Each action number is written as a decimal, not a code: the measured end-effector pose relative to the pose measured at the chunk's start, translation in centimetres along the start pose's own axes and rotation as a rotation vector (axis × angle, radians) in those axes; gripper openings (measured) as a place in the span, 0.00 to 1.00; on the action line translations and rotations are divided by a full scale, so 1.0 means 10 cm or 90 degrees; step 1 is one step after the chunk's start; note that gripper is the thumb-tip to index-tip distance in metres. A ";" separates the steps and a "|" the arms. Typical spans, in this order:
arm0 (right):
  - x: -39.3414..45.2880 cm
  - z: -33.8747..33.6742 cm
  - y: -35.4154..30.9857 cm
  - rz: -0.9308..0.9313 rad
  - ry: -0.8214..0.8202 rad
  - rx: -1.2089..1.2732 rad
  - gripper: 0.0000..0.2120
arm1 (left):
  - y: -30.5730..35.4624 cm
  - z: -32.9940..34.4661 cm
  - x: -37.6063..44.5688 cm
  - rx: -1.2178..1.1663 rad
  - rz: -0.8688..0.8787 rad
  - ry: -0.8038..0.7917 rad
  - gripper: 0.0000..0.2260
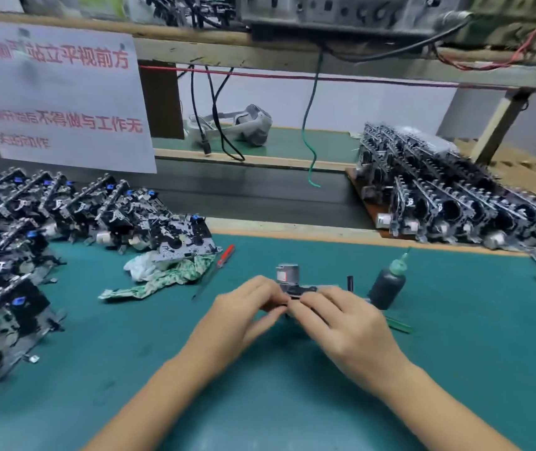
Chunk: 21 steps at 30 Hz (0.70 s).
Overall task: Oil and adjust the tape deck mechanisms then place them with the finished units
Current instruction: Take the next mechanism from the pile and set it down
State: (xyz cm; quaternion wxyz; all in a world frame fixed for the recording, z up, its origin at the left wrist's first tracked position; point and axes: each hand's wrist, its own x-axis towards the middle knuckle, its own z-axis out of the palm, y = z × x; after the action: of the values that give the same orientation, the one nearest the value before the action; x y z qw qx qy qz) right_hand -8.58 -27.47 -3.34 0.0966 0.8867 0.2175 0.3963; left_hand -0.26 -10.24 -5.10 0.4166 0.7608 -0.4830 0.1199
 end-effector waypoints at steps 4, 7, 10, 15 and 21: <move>-0.25 0.01 -0.07 -0.033 -0.029 0.067 0.11 | -0.06 0.11 -0.20 0.061 0.078 -0.026 0.07; -0.37 0.01 -0.11 -0.026 -0.053 0.120 0.17 | -0.07 0.11 -0.22 0.135 0.118 -0.064 0.07; -0.43 0.01 -0.08 0.043 -0.013 0.176 0.19 | -0.06 0.12 -0.20 0.086 -0.022 -0.094 0.29; -0.32 -0.11 0.20 0.384 0.195 0.286 0.14 | -0.04 0.24 -0.06 0.010 -0.194 -0.227 0.53; -0.29 -0.04 0.52 0.629 0.335 0.291 0.11 | -0.08 0.26 0.16 -0.006 -0.212 -0.320 0.54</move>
State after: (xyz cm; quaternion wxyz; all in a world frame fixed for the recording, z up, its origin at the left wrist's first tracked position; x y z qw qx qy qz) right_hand -9.00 -33.43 -3.20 -0.3490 0.7536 -0.1235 0.5432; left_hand 0.68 -13.06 -6.21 0.3010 0.8334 -0.4404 -0.1443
